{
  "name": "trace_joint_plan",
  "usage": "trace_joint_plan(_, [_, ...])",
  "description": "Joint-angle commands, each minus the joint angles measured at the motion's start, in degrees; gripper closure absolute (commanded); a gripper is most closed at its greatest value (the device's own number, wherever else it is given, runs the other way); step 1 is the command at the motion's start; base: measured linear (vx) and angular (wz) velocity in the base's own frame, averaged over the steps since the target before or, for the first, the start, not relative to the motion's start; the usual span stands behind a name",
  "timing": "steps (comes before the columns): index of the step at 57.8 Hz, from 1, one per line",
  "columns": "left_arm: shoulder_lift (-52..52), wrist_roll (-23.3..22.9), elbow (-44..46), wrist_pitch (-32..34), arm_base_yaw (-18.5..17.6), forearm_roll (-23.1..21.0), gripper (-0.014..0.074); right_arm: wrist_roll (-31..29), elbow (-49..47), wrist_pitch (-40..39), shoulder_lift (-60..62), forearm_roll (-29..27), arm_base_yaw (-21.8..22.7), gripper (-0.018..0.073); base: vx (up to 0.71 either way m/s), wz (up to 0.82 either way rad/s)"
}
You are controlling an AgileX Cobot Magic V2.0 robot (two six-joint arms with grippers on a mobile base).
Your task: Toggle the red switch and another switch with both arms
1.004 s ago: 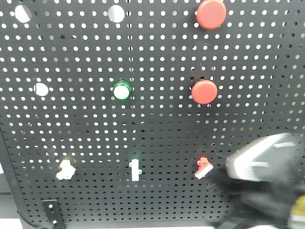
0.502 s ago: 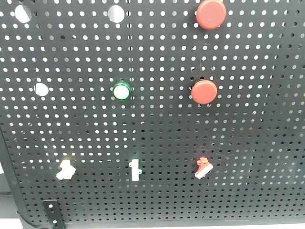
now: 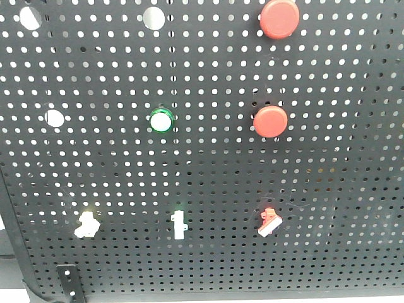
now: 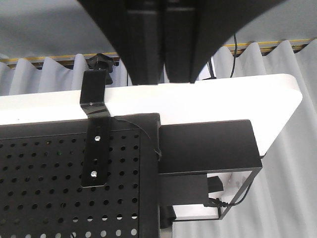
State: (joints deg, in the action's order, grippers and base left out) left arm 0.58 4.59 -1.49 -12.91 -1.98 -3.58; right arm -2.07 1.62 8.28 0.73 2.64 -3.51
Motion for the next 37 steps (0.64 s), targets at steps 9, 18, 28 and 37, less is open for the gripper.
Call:
trace_joint_plan(9, [-0.1, -0.7, -1.1, 4.6, 0.1, -0.2, 0.0594, -0.1, 0.5, -4.2, -0.5, 0.6, 0.4, 0.0566, 0.0, 0.0])
trace_joint_plan(18, [-0.1, -0.7, -1.1, 4.6, 0.1, -0.2, 0.0594, -0.1, 0.5, -4.2, -0.5, 0.6, 0.4, 0.0566, 0.0, 0.0])
trace_joint_plan(28, [-0.1, -0.7, -1.1, 4.6, 0.1, -0.2, 0.0594, -0.1, 0.5, -4.2, -0.5, 0.6, 0.4, 0.0566, 0.0, 0.0])
trace_joint_plan(37, [-0.1, -0.7, -1.1, 4.6, 0.1, -0.2, 0.0594, -0.1, 0.5, -4.2, -0.5, 0.6, 0.4, 0.0566, 0.0, 0.0])
